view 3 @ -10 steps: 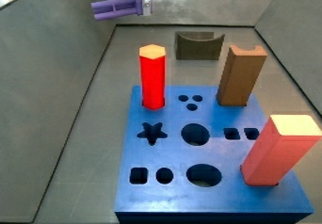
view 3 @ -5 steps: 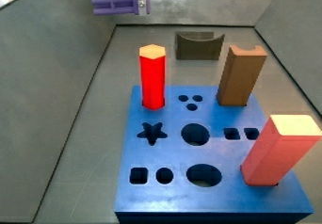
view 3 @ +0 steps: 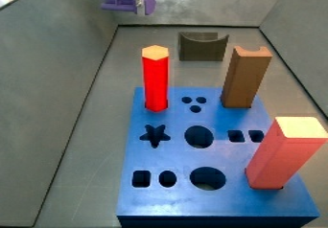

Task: Pick up the 3 prong object. Move up. Rotate the 3 prong object. Place the 3 prong object on the fixture. Regrasp the 3 prong object. Move to above the board. Insert the 3 prong object.
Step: Rotate the 3 prong object.

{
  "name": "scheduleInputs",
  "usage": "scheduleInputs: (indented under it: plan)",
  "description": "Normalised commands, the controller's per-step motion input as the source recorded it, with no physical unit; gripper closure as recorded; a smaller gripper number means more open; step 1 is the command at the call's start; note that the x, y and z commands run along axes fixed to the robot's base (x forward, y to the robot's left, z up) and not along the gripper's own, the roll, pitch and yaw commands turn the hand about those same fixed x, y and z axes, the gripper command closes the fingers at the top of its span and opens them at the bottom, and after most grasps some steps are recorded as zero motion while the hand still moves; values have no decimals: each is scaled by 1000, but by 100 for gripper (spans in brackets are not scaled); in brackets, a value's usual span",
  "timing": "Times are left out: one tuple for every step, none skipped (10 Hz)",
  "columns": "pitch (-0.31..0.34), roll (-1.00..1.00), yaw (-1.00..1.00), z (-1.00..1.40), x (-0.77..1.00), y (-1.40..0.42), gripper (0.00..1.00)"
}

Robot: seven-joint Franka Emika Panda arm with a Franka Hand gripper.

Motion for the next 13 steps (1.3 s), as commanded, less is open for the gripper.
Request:
scheduleInputs:
  plan:
    - [-9, -1, -1000, -31, 33, 23, 100]
    - [-10, -1, -1000, -31, 33, 23, 100]
    - [-10, -1, -1000, -31, 33, 23, 100]
    - [-11, -1, -1000, -31, 33, 23, 100]
    - [-12, -1, -1000, -31, 32, 23, 100]
    - [-13, -1, -1000, -31, 32, 23, 100]
    - [-14, -2, -1000, -31, 32, 23, 100]
    - [-15, -2, -1000, -31, 32, 23, 100]
    - [-17, -2, -1000, -32, 32, 23, 100]
    - [-19, -2, -1000, -32, 32, 23, 100]
    - [-21, -2, -1000, -32, 32, 23, 100]
    - [-24, -3, -1000, -32, 31, 23, 100]
    - [-29, -4, -1000, -32, 30, 23, 100]
